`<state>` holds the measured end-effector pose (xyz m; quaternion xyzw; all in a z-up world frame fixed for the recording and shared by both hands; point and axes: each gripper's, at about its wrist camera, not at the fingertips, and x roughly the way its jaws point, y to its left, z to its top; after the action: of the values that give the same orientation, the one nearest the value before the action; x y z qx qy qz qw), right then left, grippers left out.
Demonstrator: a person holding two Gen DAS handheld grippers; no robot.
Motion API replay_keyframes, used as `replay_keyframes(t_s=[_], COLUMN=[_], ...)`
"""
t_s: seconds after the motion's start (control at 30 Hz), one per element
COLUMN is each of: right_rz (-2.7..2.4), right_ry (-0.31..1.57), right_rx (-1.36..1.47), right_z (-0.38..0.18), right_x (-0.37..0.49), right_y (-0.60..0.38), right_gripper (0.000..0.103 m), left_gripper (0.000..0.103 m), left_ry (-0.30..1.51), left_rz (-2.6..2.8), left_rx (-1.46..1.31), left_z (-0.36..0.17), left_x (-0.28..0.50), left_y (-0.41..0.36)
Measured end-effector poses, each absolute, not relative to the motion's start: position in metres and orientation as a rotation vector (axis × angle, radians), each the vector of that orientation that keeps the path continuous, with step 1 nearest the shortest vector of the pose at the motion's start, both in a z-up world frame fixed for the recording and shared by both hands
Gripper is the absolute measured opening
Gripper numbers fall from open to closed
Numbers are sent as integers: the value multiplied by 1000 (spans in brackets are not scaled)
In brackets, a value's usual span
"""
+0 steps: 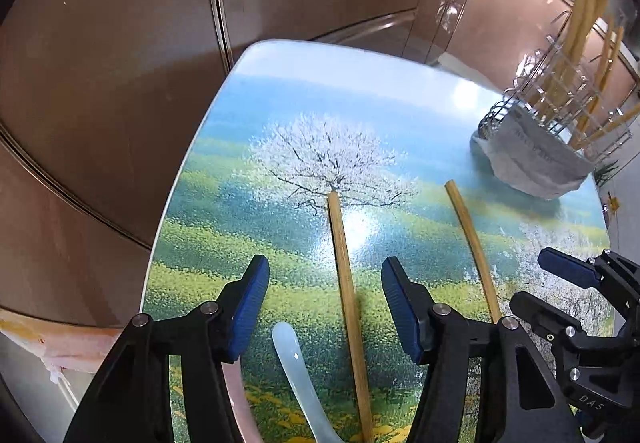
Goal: Organize utensils
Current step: 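Move both tools toward the last two chopsticks beside the spoons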
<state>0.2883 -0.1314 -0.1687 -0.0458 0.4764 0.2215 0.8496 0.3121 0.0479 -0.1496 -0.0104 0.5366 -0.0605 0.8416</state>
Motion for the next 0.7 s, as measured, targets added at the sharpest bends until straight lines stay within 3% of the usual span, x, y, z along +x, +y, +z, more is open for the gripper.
replay_keyframes(t_s=[0.2,0.37,0.7], right_rz=[476,479,486], right_ry=[1077,1100,1125], right_rx=[-139,-186,-216], right_z=[-177,-184,-195], right_x=[313,324,341], right_y=[-119,-107,-93], right_gripper=[41,39,34], left_gripper=[53,41,40], left_ry=[1208,1257,1296], left_rz=[-131,-134,-120], left_rx=[-53,-67,-23], left_z=[-161,-169,-177], left_x=[328,335,342], left_y=[51,51,47])
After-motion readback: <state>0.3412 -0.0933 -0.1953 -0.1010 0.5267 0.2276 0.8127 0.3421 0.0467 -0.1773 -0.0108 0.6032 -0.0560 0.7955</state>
